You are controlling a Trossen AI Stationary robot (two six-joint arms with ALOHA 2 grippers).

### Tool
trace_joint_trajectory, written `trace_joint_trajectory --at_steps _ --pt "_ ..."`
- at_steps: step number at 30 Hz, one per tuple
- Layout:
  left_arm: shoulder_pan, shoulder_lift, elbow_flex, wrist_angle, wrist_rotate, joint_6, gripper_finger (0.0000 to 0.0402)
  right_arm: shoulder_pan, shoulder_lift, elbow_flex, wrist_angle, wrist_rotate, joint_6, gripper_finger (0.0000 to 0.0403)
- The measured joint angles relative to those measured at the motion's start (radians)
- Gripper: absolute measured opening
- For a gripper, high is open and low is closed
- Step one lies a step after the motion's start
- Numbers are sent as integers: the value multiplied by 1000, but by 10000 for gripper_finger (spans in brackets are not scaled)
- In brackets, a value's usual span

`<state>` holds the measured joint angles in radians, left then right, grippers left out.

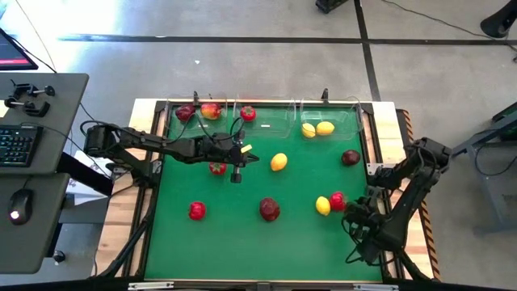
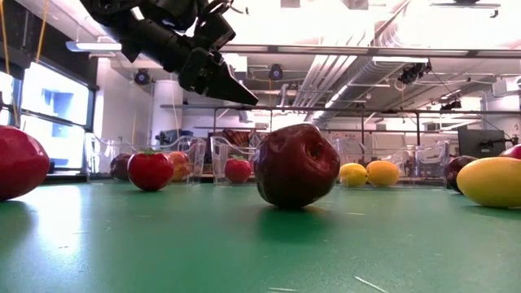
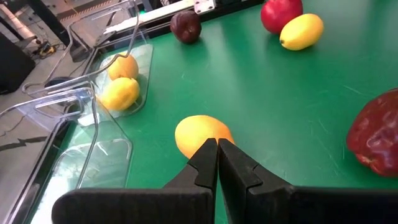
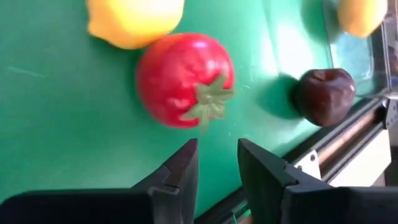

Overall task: Sort produce into baskets
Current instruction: Put the bottom right tomato into the middle transparent bin

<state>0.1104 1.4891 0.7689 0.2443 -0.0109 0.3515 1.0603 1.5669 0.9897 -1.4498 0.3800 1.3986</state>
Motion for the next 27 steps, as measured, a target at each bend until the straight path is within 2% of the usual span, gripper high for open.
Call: trace_joint_trajectory --at_steps 20,27 --pt "-1 0 0 -7 0 -8 0 -27 -14 -30 26 146 -64 108" --pt "-1 0 0 -7 0 -8 0 -27 -14 -31 44 148 -64 108"
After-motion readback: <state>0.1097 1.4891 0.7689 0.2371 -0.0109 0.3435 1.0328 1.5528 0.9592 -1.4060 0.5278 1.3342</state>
